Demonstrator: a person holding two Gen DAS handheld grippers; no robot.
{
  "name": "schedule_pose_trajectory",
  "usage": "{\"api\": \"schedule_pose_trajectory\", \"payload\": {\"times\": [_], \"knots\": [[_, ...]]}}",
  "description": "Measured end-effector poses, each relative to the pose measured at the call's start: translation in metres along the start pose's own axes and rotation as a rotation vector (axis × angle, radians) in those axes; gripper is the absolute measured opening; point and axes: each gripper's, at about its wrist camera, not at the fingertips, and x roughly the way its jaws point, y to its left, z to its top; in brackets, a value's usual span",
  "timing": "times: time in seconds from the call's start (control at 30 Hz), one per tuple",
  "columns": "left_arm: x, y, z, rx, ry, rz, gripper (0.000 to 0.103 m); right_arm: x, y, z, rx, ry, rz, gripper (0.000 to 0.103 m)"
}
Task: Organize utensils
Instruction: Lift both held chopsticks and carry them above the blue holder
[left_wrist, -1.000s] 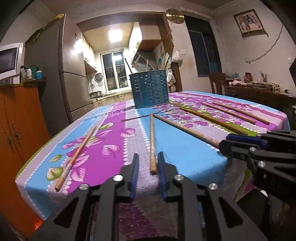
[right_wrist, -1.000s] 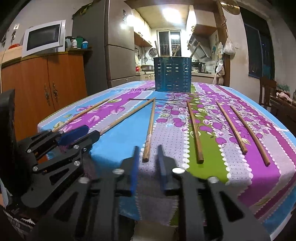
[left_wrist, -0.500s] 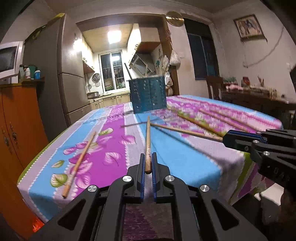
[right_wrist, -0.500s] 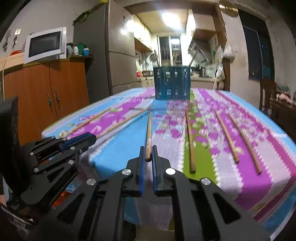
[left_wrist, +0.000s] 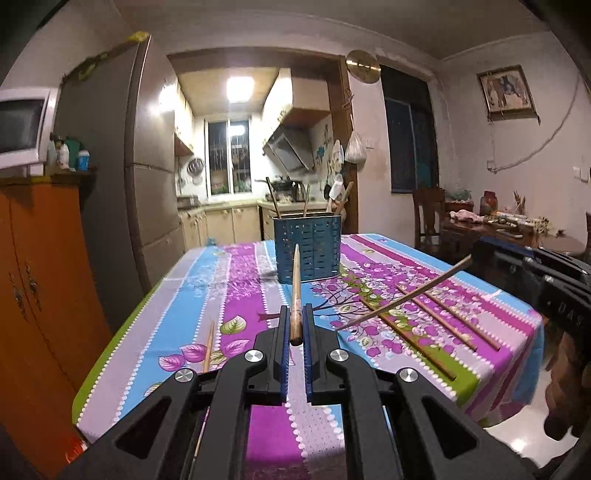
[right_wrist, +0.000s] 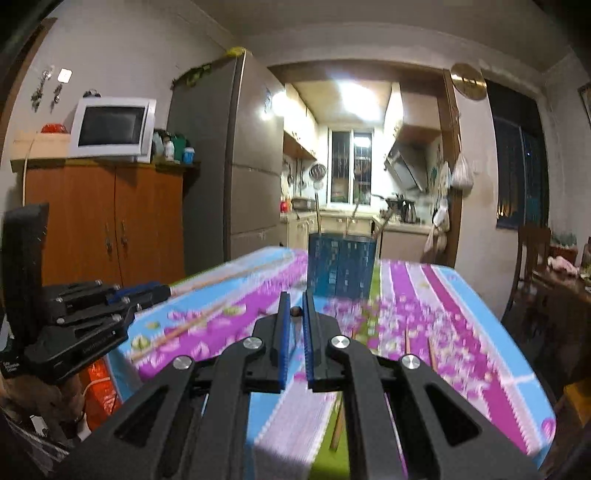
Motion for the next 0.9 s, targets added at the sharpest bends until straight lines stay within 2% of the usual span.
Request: {"api": "schedule_pose_trajectory", "payload": {"times": [0.17, 0.47, 0.77, 0.9], "knots": [[0.006, 0.019, 0.028, -0.058, 0.057, -0.042, 0.007, 0.008, -0.01, 0.025, -0.004, -0.047, 0.028, 0.005], [0.011, 0.039, 0.071, -0.095, 0.012, -0.076, 0.007, 0.03, -0.034, 0.065, 0.036, -0.076, 0.081, 0.005], [0.021, 0.047, 0.116, -0.093, -0.017, -0.129, 0.007, 0.052, -0.041, 0.093, 0.065, -0.041, 0.138, 0.005], [0.027, 0.049, 0.126, -0.109, -0.009, -0.151, 0.007, 0.059, -0.046, 0.095, 0.095, -0.006, 0.155, 0.005]]}}
